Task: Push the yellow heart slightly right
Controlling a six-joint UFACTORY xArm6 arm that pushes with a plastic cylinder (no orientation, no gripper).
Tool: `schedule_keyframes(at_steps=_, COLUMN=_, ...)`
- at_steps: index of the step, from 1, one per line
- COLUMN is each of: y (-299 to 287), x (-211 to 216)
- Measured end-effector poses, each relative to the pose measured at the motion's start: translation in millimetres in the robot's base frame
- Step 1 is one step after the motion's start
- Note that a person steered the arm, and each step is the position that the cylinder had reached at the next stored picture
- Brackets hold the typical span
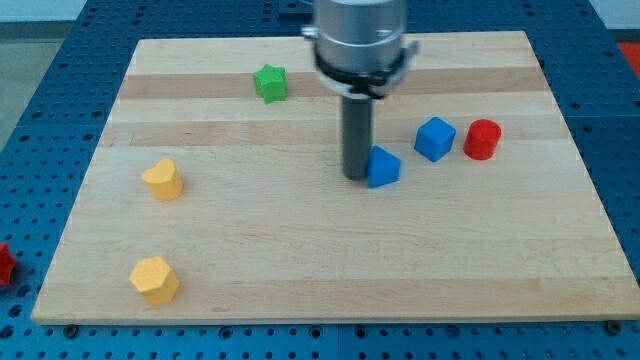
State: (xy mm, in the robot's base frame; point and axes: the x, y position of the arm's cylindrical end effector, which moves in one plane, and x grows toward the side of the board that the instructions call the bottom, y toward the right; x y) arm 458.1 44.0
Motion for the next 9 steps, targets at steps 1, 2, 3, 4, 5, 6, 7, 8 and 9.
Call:
schedule_keyframes(at_steps=1, y=30, x=3)
schedule_keyframes(at_steps=2, y=57, x=5)
schedule_keyframes(at_steps=3, y=-33, x=22)
schedule_keyframes(at_steps=4, y=-89, x=-23)
schedule_keyframes(at_steps=5, y=-73, x=-46)
schedule_keyframes(at_steps=6, y=-5, x=5)
schedule_keyframes(at_steps=7, y=21, x=31)
schedule_keyframes(at_steps=8, y=-49, x=63)
schedule_keyframes(at_steps=9, y=-90, x=84)
